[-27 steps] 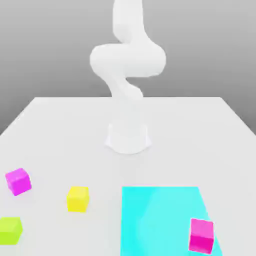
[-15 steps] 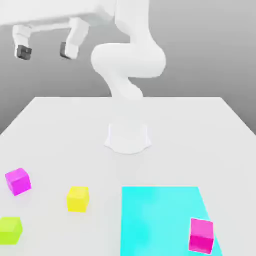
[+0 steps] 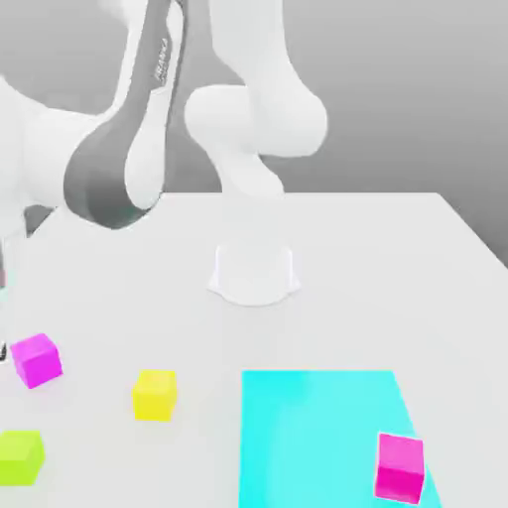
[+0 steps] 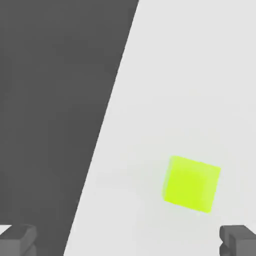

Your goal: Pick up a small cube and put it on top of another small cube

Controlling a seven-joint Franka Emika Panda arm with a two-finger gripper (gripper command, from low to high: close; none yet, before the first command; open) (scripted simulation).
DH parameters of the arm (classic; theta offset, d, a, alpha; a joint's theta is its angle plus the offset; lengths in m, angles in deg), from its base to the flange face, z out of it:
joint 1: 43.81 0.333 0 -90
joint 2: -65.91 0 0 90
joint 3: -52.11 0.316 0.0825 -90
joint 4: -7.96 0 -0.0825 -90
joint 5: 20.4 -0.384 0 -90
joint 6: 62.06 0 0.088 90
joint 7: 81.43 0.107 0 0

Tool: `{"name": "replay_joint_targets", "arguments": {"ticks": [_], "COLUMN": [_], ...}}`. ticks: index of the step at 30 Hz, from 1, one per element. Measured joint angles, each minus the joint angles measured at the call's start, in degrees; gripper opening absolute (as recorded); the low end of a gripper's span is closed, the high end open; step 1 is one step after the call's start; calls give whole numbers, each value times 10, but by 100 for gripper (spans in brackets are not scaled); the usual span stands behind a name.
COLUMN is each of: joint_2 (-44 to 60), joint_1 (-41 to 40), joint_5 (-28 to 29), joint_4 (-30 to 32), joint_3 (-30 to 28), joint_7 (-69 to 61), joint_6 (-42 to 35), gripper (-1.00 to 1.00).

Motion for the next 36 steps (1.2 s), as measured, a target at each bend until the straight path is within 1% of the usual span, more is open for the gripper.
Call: {"name": "replay_joint_targets", "arguments": {"ticks": [3,6,7,13,15,18,23,27,30,32,35,36], "joint_2": [62,124,139,146,126,70,-20,-94,-142,-125,-70,-53], "joint_1": [-17,-26,-28,-30,-28,-22,-50,-85,-129,-131,-139,-143], "joint_5": [-30,-43,-45,-45,-43,-33,6,19,11,-7,-43,-53], "joint_4": [-4,-17,-20,-22,-17,-4,70,139,187,196,196,195], "joint_3": [-1,8,10,12,9,1,-41,-73,-89,-83,-67,-60], "joint_7": [15,11,10,10,12,19,-18,-70,-119,-142,-171,-178], "joint_6": [27,73,84,90,74,31,13,9,10,36,90,106], "gripper": [0,0,-100,-100,-100,-100,-100,-100,-100,-100,-100,100]}}
